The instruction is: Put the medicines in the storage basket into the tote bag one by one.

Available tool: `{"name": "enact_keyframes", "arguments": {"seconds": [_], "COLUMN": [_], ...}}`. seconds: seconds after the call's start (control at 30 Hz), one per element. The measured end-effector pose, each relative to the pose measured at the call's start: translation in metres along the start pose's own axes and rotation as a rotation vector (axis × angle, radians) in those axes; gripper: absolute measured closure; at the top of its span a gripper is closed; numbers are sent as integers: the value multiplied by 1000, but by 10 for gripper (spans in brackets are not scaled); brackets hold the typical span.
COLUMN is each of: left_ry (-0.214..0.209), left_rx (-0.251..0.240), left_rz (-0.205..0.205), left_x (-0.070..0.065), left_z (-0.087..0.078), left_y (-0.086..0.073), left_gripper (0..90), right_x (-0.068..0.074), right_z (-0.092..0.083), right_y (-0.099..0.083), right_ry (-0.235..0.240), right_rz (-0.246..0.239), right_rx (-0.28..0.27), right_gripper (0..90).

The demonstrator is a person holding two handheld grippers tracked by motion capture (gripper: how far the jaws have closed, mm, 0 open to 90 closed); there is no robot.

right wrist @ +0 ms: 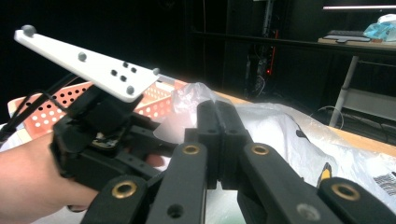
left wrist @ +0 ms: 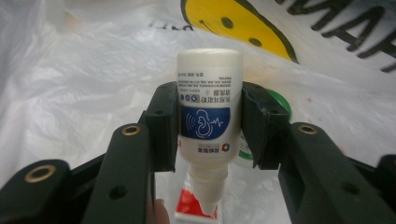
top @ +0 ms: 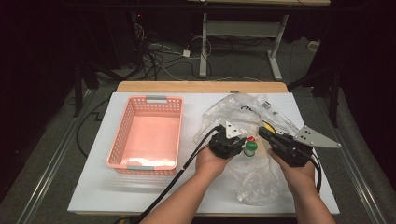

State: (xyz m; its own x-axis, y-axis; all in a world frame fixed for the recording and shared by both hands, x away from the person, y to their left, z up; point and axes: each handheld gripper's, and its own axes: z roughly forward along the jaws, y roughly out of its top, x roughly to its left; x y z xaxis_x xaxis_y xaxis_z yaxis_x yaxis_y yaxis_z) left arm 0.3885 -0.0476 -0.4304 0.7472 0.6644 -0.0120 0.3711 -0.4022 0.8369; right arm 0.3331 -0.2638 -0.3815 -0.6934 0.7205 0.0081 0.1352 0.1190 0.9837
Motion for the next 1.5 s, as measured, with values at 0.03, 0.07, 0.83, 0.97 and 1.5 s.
{"name": "enact_keyframes", "arguments": {"seconds": [0.03,0.07,0.83,0.97,1.5], "left_ry": [4,6,-6,-17,-87], "left_rx": [0,0,32,17,-4], "left_rz": [1,0,-50,-38,4], "left_x": [1,2,12,8,-14], "left_z": [3,5,34,23,-45], "left_y": [1,2,6,1,-49], "left_gripper": [578,578,451,450,417], "right_x": [0,0,-3,-3,-1], "right_z": [0,0,2,2,2], "right_y": [0,0,-4,-3,-4], "right_ry": [-1,-1,1,0,-2], "right_rz": [0,1,11,10,6], "right_rx": [-1,-1,8,7,17], "right_gripper": [900,900,900,900,900]}}
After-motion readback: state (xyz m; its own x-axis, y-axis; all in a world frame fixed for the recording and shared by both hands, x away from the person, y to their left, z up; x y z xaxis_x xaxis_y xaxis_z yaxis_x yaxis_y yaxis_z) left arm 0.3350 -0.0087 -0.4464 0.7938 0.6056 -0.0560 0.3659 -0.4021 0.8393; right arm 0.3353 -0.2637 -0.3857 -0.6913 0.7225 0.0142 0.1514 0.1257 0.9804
